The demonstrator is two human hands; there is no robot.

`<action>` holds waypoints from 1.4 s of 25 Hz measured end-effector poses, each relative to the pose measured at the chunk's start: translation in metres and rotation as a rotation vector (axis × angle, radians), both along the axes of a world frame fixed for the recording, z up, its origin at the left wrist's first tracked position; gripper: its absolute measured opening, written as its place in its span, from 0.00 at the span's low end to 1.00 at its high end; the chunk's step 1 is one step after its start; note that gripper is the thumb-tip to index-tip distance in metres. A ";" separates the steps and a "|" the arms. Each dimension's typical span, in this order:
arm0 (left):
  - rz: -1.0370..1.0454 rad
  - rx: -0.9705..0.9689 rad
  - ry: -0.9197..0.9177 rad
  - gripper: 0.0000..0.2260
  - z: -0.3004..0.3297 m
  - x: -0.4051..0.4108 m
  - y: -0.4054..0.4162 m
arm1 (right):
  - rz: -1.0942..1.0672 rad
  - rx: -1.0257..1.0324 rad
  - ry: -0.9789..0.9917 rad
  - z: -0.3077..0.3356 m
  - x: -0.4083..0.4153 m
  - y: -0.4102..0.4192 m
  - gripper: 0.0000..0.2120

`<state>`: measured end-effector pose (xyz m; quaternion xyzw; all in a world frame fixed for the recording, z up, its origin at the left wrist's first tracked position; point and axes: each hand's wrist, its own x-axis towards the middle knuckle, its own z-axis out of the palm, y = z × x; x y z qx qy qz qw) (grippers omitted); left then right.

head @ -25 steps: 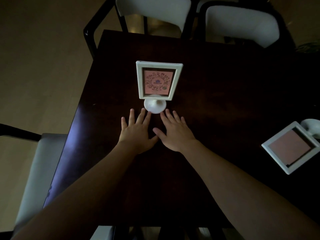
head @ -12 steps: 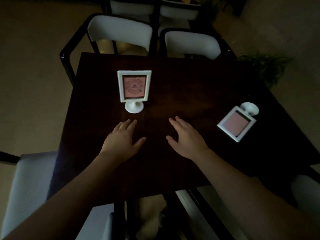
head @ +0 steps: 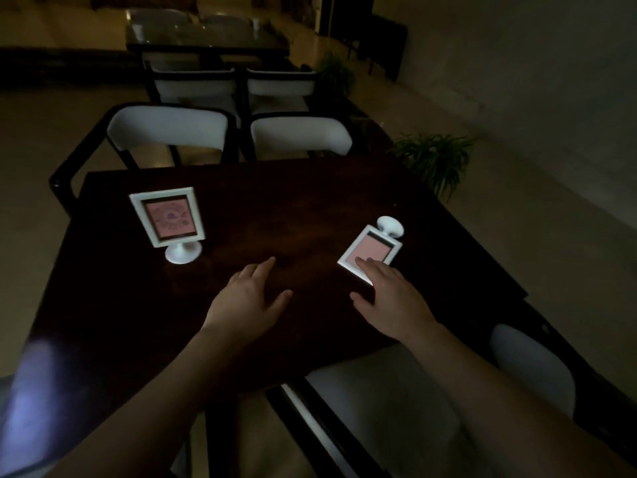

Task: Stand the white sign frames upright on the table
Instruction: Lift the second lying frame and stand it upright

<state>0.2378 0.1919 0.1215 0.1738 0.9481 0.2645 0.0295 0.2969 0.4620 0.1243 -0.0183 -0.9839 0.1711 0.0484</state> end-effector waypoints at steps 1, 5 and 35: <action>0.006 0.006 0.005 0.35 0.001 0.006 0.023 | -0.004 0.003 0.011 0.001 0.006 0.024 0.33; 0.056 0.038 0.013 0.34 -0.005 0.032 0.121 | 0.015 0.024 0.030 -0.002 0.024 0.120 0.33; 0.315 -0.041 -0.234 0.35 -0.161 -0.138 0.293 | 0.273 0.334 0.141 -0.168 -0.176 0.234 0.14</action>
